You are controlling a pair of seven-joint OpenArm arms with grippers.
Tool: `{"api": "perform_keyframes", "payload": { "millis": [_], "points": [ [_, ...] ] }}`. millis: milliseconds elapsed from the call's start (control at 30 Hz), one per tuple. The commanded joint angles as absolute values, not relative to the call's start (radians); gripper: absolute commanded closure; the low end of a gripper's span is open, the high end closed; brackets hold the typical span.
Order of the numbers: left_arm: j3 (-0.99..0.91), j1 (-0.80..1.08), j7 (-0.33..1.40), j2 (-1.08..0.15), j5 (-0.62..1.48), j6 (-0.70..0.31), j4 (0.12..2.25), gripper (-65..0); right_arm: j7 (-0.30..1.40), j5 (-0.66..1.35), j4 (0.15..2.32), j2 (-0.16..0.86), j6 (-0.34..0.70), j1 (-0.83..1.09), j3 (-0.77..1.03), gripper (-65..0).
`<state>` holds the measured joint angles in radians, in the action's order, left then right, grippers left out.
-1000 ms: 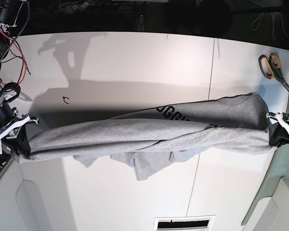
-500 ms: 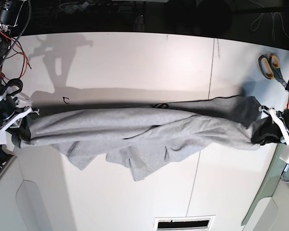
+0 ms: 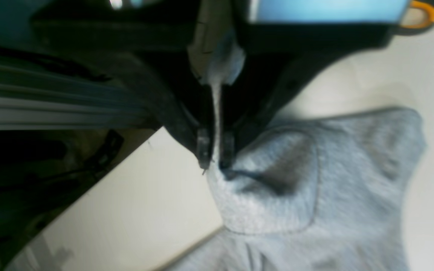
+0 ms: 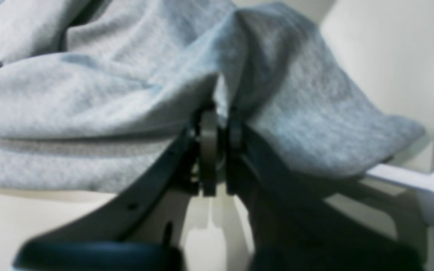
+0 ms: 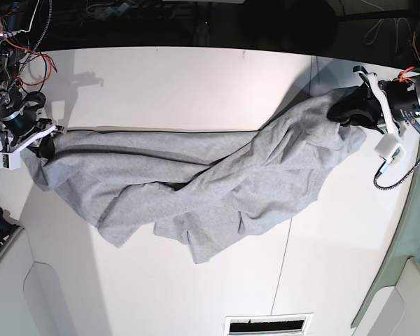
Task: Layout the t-shirt on the table in an organized manner, then fold the t-shirt properly
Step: 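Release the right gripper and grasp the shirt body near its middle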
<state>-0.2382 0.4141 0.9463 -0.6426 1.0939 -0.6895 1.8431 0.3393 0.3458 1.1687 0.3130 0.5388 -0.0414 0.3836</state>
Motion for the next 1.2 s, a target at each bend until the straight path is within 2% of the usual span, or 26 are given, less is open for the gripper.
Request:
{"api": "perform_keyframes", "payload": {
  "millis": [0,67,367,533,700,900,1167],
  "points": [
    [-0.248,0.416,0.929,-0.653,1.117,-0.698,1.857,0.0,0.311,0.396,1.191,0.330,0.543,-0.058,0.391,-13.6],
    [-0.248,0.422,0.929,-0.648,1.114,-0.698,1.856,0.0,0.311,0.459,1.221,0.326,0.549,-0.058,0.391,-20.4],
    [-0.248,0.421,0.928,-0.648,1.100,-0.698,1.856,0.0,0.371,0.462,1.485,0.177,0.559,-0.073,0.376,-21.1],
    [-0.248,0.422,0.928,-0.648,1.100,-0.698,1.856,0.0,0.356,0.280,1.480,0.105,0.562,-0.139,0.233,-33.5],
    [-0.248,0.422,0.929,-0.648,1.100,-0.698,1.856,0.0,0.317,0.059,1.453,0.099,0.535,-0.207,0.006,-34.0],
    [-0.248,0.422,0.936,-0.648,1.099,-0.698,1.856,0.0,0.256,-0.139,1.228,0.099,0.496,-0.336,-0.219,-34.0],
    [-0.248,0.422,0.936,-0.648,1.099,-0.698,1.856,0.0,0.250,-0.191,1.168,0.104,0.506,-0.372,-0.278,-33.8]
  ]
}}
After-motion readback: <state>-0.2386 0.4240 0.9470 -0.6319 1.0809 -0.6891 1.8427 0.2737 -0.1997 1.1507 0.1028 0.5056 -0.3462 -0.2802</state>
